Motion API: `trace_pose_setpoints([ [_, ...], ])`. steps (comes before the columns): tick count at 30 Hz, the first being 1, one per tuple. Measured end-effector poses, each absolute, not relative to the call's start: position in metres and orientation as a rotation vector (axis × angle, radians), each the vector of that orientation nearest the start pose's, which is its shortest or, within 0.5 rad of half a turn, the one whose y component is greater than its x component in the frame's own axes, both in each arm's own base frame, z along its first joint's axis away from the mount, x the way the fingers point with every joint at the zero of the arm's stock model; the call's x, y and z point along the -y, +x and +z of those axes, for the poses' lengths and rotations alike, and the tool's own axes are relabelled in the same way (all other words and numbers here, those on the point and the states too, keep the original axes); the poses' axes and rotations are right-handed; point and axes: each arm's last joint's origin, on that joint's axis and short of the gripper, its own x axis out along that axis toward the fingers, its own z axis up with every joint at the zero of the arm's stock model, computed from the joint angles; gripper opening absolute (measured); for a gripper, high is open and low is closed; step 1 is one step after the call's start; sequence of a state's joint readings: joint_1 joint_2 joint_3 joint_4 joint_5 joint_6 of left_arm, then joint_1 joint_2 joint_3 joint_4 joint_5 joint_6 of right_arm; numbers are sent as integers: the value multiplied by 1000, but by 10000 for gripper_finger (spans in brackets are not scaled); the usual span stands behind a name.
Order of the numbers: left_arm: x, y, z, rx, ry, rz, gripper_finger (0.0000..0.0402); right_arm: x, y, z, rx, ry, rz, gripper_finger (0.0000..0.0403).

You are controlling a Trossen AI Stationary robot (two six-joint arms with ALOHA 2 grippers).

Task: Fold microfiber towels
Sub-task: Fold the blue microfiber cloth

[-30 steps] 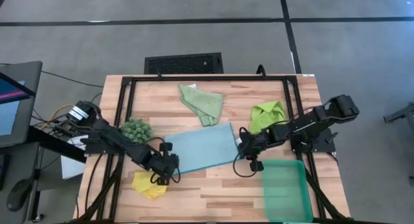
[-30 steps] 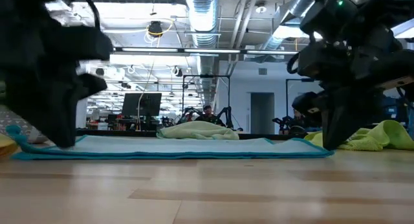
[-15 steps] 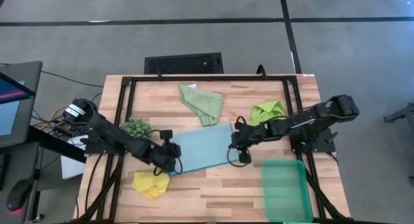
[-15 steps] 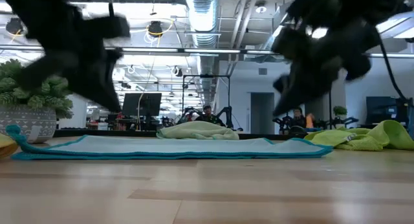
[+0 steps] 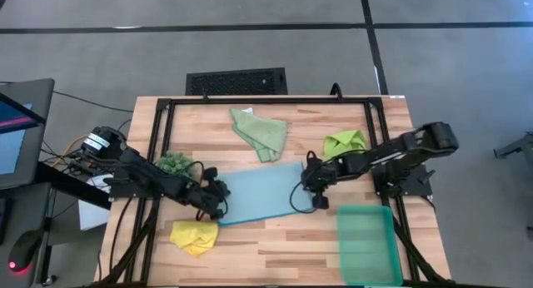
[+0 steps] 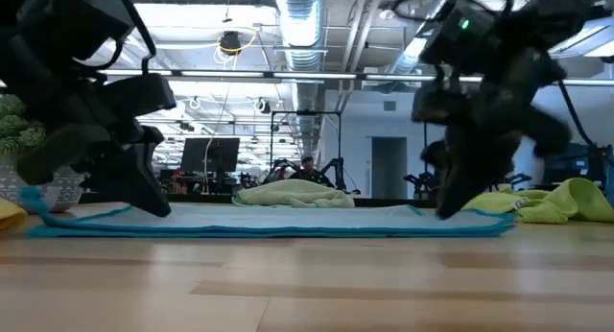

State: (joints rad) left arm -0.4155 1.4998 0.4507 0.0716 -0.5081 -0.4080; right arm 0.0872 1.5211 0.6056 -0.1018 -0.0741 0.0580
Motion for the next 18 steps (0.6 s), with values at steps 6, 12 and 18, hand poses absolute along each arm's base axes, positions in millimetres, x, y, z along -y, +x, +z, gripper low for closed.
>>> trace_pose_setpoints([
  [6, 83, 228, 122, -766, 96, 265, 0, -23, 246, 152, -951, 81, 80, 15],
  [12, 73, 232, 122, -739, 82, 382, 0, -22, 248, 131, -1024, 81, 69, 16],
  [18, 57, 229, 116, -810, -38, 476, 0, -18, 245, 117, -1086, 52, 17, 16],
])
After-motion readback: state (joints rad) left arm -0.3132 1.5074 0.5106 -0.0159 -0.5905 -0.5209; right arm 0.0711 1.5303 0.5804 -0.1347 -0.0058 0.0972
